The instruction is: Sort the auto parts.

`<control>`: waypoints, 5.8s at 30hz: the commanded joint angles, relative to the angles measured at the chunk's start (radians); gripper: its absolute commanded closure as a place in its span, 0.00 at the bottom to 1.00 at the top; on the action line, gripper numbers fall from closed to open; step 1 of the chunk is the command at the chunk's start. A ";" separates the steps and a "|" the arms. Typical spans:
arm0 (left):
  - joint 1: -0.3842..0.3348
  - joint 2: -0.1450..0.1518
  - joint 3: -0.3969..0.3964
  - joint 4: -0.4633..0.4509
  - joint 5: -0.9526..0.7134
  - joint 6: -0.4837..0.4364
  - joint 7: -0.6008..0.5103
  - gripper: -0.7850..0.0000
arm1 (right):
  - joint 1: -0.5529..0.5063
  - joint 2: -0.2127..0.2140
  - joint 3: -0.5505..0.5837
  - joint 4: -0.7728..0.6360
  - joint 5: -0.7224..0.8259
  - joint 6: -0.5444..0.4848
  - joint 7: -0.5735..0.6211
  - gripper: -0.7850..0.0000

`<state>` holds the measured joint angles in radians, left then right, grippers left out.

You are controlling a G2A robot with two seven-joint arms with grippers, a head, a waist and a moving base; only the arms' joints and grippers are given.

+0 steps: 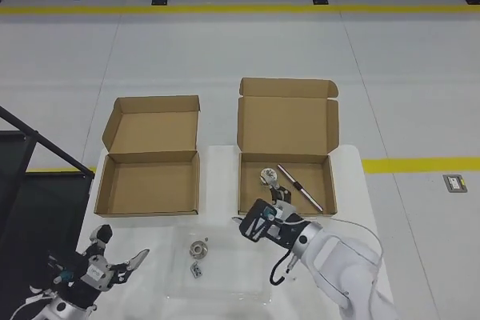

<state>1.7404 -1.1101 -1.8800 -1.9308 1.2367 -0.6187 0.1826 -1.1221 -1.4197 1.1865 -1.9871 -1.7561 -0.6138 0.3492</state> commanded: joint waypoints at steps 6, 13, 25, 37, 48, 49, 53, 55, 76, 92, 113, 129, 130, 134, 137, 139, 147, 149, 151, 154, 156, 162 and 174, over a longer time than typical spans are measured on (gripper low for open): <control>-0.144 0.042 -0.004 -0.048 0.258 -0.340 -0.064 0.00 | -0.045 0.025 -0.012 -0.130 -0.075 -0.186 -0.050 0.00; -0.280 0.066 0.173 -0.036 0.579 -0.384 -0.092 0.00 | -0.217 0.052 0.039 -0.320 -0.166 -0.198 -0.013 0.00; -0.280 0.066 0.173 -0.036 0.579 -0.384 -0.092 0.00 | -0.230 0.053 0.047 -0.326 -0.169 -0.189 -0.003 0.00; -0.462 0.155 0.509 0.061 0.775 -0.394 -0.158 0.00 | -0.245 0.078 0.152 -0.363 -0.128 -0.296 -0.062 0.00; -0.727 0.319 0.829 0.188 0.694 -0.394 -0.141 0.00 | -0.348 0.097 0.412 -0.363 0.027 -0.297 -0.023 0.00; -0.727 0.319 0.829 0.188 0.694 -0.394 -0.141 0.00 | -0.348 0.097 0.412 -0.363 0.027 -0.297 -0.023 0.00; -0.727 0.319 0.829 0.188 0.694 -0.394 -0.141 0.00 | -0.348 0.097 0.412 -0.363 0.027 -0.297 -0.023 0.00; -0.713 0.316 0.832 0.196 0.688 -0.362 -0.163 0.00 | -0.348 0.097 0.412 -0.363 0.027 -0.297 -0.023 0.00; -1.008 0.204 1.087 0.445 0.270 -0.394 -0.623 0.42 | -0.348 0.097 0.412 -0.363 0.027 -0.297 -0.023 0.00; -1.137 0.172 1.239 0.555 0.121 -0.394 -0.771 0.55 | -0.348 0.097 0.412 -0.363 0.027 -0.297 -0.023 0.00; -1.215 0.146 1.341 0.669 0.001 -0.394 -0.808 0.61 | -0.348 0.097 0.412 -0.363 0.027 -0.297 -0.023 0.00; -1.229 0.134 1.342 0.675 0.014 -0.394 -0.795 1.00 | -0.348 0.097 0.412 -0.363 0.027 -0.297 -0.023 0.00; -1.226 0.139 1.333 0.663 0.008 -0.394 -0.786 1.00 | -0.348 0.097 0.412 -0.363 0.027 -0.297 -0.023 0.00; -1.209 0.165 1.287 0.606 -0.016 -0.394 -0.763 1.00 | -0.348 0.097 0.412 -0.363 0.027 -0.297 -0.023 0.00; -1.184 0.201 1.228 0.530 -0.050 -0.394 -0.737 1.00 | -0.348 0.097 0.412 -0.363 0.027 -0.297 -0.023 0.00; -1.162 0.228 1.177 0.480 -0.074 -0.394 -0.717 1.00 | -0.348 0.097 0.412 -0.363 0.027 -0.297 -0.023 0.00; -1.002 0.337 0.875 0.296 -0.110 -0.336 -0.635 1.00 | -0.348 0.097 0.412 -0.363 0.027 -0.297 -0.023 0.00; -0.953 0.355 0.809 0.270 -0.101 -0.291 -0.632 1.00 | -0.348 0.097 0.412 -0.363 0.027 -0.297 -0.023 0.00; -0.895 0.372 0.729 0.265 -0.096 -0.234 -0.615 1.00 | -0.348 0.097 0.412 -0.363 0.027 -0.297 -0.023 0.00; -0.866 0.380 0.692 0.265 -0.088 -0.210 -0.607 1.00 | -0.348 0.097 0.412 -0.363 0.027 -0.297 -0.023 0.00; -0.866 0.380 0.692 0.265 -0.088 -0.210 -0.607 1.00 | -0.348 0.097 0.412 -0.363 0.027 -0.297 -0.023 0.00; -0.866 0.380 0.692 0.265 -0.088 -0.210 -0.607 1.00 | -0.348 0.097 0.412 -0.363 0.027 -0.297 -0.023 0.00; -0.978 0.349 0.712 0.583 -0.114 -0.015 -0.607 1.00 | -0.348 0.097 0.412 -0.363 0.027 -0.297 -0.023 0.00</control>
<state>0.7874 -0.7551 -1.1803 -1.4091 1.1199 -0.6511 -0.4283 -1.4701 -1.3226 1.5981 -2.3496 -1.7287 -0.9107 0.3257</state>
